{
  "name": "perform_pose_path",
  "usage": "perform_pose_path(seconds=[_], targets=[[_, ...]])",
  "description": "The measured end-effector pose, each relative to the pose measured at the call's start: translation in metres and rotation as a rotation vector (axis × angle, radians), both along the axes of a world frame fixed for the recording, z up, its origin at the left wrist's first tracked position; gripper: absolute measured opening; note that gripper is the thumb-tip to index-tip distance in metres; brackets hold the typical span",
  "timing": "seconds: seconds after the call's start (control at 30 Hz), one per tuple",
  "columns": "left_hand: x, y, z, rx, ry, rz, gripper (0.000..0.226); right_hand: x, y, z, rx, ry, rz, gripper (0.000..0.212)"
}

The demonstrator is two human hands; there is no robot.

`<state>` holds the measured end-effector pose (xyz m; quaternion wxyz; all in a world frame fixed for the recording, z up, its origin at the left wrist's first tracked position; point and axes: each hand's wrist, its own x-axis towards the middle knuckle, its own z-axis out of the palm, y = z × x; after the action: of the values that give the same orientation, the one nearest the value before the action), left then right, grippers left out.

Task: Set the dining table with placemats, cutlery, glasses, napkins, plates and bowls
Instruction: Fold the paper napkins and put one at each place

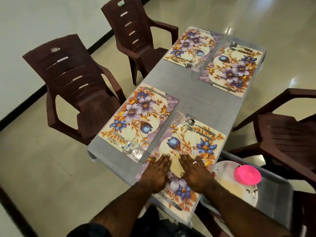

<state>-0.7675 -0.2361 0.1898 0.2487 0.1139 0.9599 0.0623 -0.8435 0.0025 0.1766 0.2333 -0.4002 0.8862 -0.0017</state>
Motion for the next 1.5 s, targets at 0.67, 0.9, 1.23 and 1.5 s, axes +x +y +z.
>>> perform_pose_path(seconds=[0.67, 0.9, 1.23, 1.5], targets=[[-0.066, 0.024, 0.019, -0.029, 0.079, 0.398, 0.048, -0.019, 0.015, 0.025, 0.015, 0.066, -0.256, 0.063], [-0.072, 0.027, 0.024, 0.080, 0.002, 0.414, 0.013, -0.039, 0.003, 0.038, 0.027, 0.000, -0.272, 0.057], [-0.064, 0.004, 0.055, 0.252, 0.095, 0.378, 0.027, -0.073, -0.029, 0.066, -0.035, -0.017, -0.250, 0.020], [-0.078, 0.004, 0.069, 0.078, 0.626, 0.163, 0.016, -0.089, -0.014, 0.087, -0.199, 0.464, -0.260, 0.018]])
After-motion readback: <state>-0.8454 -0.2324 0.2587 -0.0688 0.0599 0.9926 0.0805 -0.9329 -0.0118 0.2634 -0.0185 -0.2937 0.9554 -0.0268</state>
